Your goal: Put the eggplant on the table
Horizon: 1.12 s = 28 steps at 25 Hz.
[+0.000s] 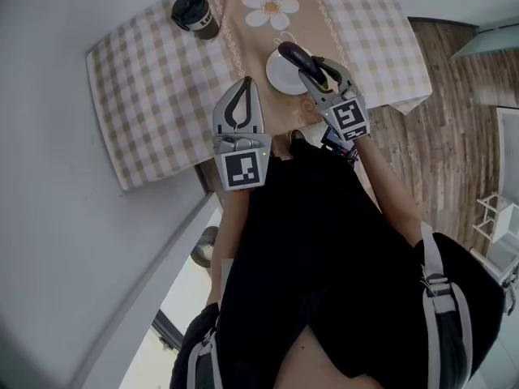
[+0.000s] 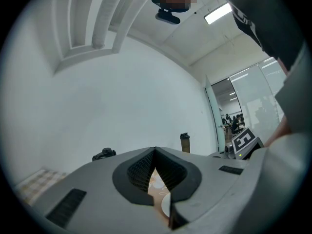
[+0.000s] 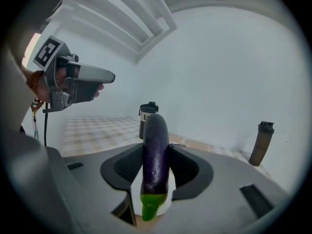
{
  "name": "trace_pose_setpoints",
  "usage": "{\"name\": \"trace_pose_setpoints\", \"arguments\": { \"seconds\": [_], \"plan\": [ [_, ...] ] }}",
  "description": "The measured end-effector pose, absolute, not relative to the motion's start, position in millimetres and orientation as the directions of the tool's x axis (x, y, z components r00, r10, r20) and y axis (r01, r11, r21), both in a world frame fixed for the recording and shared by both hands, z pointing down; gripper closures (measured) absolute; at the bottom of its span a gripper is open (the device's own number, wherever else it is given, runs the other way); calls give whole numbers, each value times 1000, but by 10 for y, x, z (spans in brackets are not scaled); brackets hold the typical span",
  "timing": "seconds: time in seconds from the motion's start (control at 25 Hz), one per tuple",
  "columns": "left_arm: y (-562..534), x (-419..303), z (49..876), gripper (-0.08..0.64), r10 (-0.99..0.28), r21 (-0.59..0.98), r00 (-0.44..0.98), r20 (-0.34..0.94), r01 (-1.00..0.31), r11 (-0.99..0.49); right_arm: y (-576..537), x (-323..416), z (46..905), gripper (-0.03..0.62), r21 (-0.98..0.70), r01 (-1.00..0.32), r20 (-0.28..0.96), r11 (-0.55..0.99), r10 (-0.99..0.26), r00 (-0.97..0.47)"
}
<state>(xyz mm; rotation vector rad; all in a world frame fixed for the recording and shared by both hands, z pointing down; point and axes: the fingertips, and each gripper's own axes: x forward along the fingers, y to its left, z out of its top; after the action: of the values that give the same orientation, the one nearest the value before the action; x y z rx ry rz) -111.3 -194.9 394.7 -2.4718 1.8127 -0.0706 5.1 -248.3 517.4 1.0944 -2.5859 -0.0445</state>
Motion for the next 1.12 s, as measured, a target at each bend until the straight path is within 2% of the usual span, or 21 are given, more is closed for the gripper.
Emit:
{"name": "trace_pose_setpoints", "arguments": {
  "seconds": [1.12],
  "plan": [
    [-1930,-1117,4027,557,-958,-105,287,15,-952,-287,-2599,-44,6063,417,75,-656,473,751,-606,-639]
  ]
}}
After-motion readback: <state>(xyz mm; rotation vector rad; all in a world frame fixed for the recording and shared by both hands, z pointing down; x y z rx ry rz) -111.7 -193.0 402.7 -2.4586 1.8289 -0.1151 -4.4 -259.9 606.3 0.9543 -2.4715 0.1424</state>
